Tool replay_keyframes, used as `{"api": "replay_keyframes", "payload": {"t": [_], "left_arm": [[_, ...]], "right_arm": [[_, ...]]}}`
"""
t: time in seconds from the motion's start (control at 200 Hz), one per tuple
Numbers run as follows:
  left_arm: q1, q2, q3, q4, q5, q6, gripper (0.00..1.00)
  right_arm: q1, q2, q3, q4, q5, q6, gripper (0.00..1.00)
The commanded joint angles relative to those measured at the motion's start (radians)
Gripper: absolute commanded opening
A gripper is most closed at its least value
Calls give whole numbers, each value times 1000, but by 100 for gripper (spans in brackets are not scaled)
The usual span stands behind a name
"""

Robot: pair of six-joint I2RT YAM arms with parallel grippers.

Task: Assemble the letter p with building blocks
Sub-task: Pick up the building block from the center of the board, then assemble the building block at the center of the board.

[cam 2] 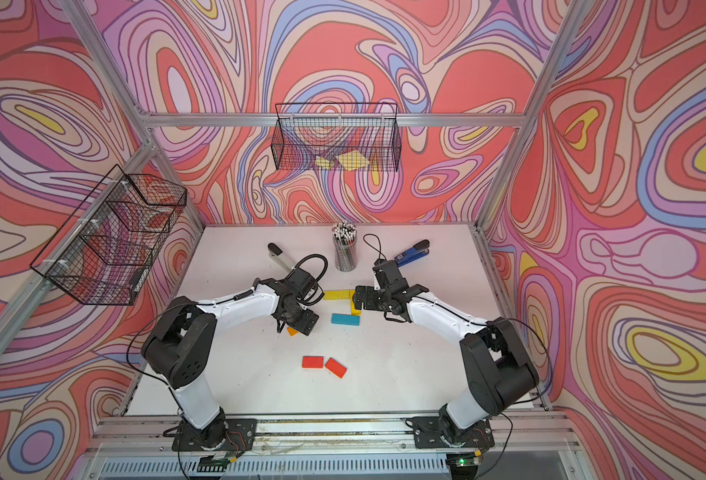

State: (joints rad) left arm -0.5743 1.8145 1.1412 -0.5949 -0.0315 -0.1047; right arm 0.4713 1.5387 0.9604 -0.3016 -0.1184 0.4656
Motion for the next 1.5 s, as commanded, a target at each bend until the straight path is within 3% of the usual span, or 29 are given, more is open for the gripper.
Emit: {"api": "replay_keyframes", "payload": {"t": [0.0, 0.361, 0.786, 1.497], "left_arm": [[1, 39, 39, -26, -17, 16, 72], [1, 56, 58, -43, 67, -46, 15], [-2, 20, 35, 144, 119, -398, 19], [-28, 111, 97, 208, 127, -459, 23]], "right_arm": [[-8, -37, -18, -2, 43, 9, 96], [-13, -78, -40, -30, 86, 0, 96], [-107, -22, -11, -70, 50, -44, 96], [-145, -31, -46, -68, 45, -68, 96]]}}
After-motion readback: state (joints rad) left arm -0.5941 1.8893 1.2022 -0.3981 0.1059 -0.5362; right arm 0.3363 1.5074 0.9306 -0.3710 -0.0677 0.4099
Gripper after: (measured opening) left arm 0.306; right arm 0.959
